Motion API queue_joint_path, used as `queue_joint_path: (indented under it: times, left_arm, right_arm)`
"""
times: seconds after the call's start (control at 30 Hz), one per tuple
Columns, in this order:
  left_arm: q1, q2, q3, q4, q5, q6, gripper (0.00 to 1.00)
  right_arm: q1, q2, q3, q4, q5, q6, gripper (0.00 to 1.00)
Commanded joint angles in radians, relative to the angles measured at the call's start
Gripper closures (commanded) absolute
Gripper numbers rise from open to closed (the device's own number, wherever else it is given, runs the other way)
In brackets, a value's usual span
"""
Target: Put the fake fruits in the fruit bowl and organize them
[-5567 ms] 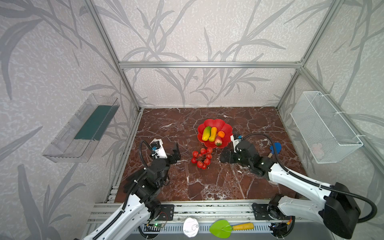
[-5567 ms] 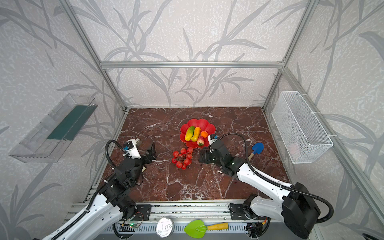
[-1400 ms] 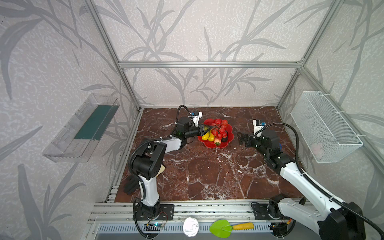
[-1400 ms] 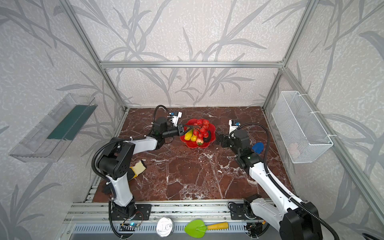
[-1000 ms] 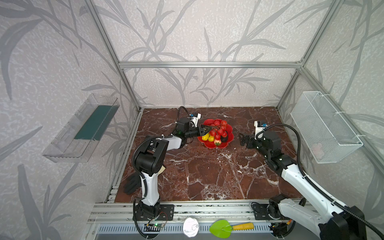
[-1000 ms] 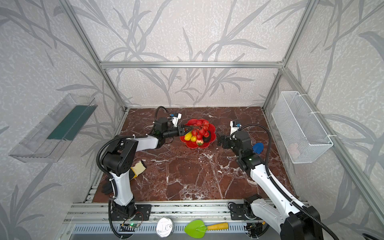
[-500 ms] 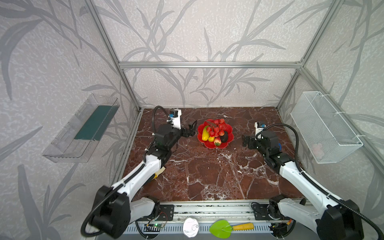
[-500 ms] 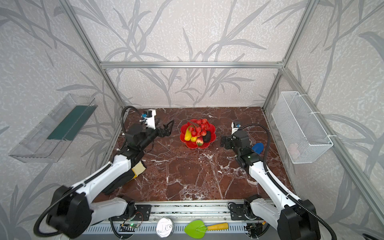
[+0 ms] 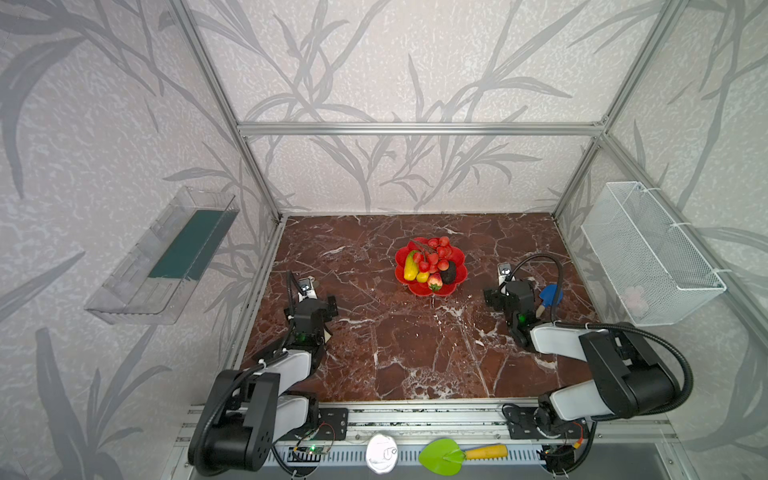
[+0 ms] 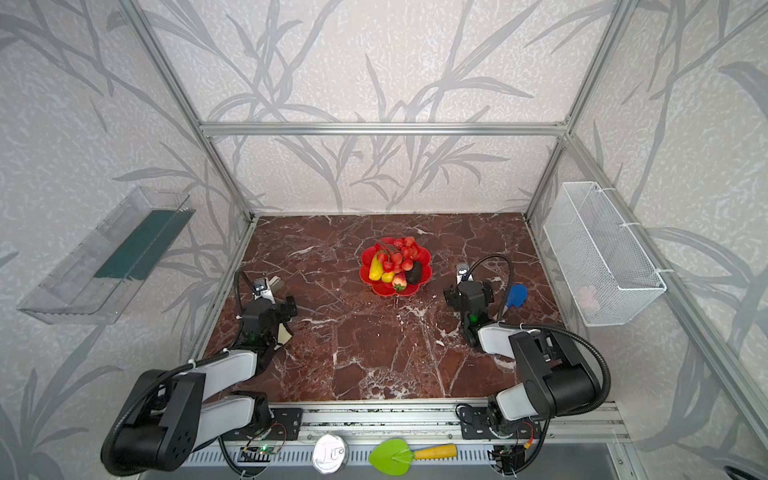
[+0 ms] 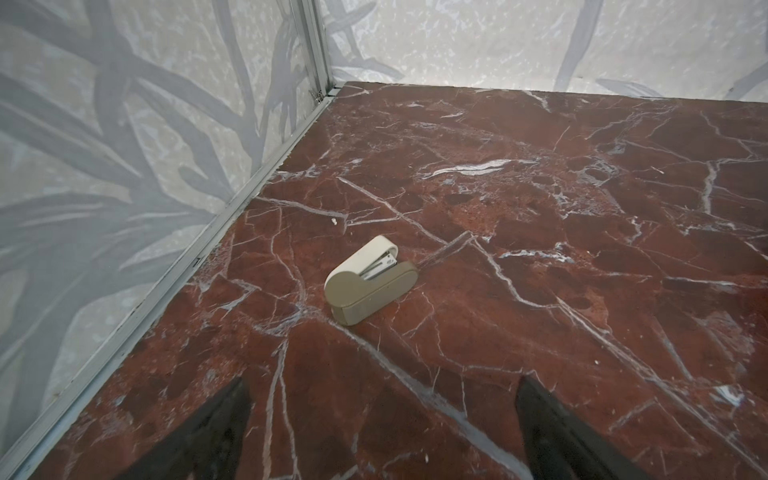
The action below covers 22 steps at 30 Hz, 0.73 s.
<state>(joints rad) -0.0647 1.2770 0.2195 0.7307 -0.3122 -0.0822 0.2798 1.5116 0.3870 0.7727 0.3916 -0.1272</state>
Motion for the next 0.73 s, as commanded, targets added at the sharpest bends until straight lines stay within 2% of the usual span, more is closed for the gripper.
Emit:
queue_joint_path:
  times: [0.0, 0.07, 0.1, 0.17, 0.2, 0.27, 0.33, 0.4, 0.47, 0.5, 0.53, 0.6, 0.63, 0.7]
  left_arm:
    - [0.029, 0.142, 0.055, 0.237, 0.001, 0.025, 0.01]
    - [0.048, 0.328, 0.037, 0.497, 0.036, 0.049, 0.01]
    - [0.046, 0.351, 0.028, 0.573, 0.043, 0.066, 0.01]
    - [0.050, 0.218, 0.070, 0.271, 0.043, 0.012, 0.01]
    - [0.054, 0.226, 0.093, 0.234, 0.021, 0.006, 0.01]
    - [0.053, 0.314, 0.122, 0.330, -0.054, 0.018, 0.01]
    - [0.048, 0.265, 0.147, 0.192, -0.021, 0.004, 0.01]
    - [0.048, 0.260, 0.166, 0.145, -0.018, 0.011, 0.01]
    - [0.039, 0.280, 0.087, 0.332, 0.031, 0.054, 0.01]
    - [0.040, 0.306, 0.068, 0.423, 0.004, 0.059, 0.01]
    - [0.040, 0.314, 0.082, 0.397, 0.001, 0.058, 0.01]
    - [0.040, 0.268, 0.147, 0.195, -0.021, 0.026, 0.01]
    - [0.041, 0.265, 0.170, 0.148, -0.056, 0.006, 0.01]
    - [0.041, 0.285, 0.153, 0.212, -0.053, 0.011, 0.01]
  right_arm:
    - [-0.037, 0.028, -0.002, 0.166, -0.042, -0.027, 0.01]
    - [-0.081, 0.009, 0.002, 0.125, -0.152, 0.005, 0.01]
    - [-0.099, 0.021, -0.004, 0.153, -0.187, 0.016, 0.01]
    - [-0.141, 0.089, -0.025, 0.262, -0.237, 0.046, 0.01]
    - [-0.142, 0.084, -0.022, 0.237, -0.235, 0.049, 0.01]
    - [-0.143, 0.049, 0.003, 0.130, -0.237, 0.060, 0.01]
    - [-0.143, 0.079, -0.019, 0.230, -0.238, 0.050, 0.01]
    - [-0.140, 0.072, -0.018, 0.207, -0.227, 0.054, 0.01]
    - [-0.139, 0.082, -0.023, 0.243, -0.227, 0.045, 0.01]
    - [-0.137, 0.086, -0.026, 0.250, -0.221, 0.043, 0.01]
    - [-0.136, 0.078, -0.022, 0.223, -0.221, 0.048, 0.01]
    - [-0.136, 0.086, -0.026, 0.249, -0.222, 0.042, 0.01]
    - [-0.136, 0.079, -0.023, 0.231, -0.221, 0.047, 0.01]
    - [-0.136, 0.083, -0.025, 0.242, -0.219, 0.044, 0.01]
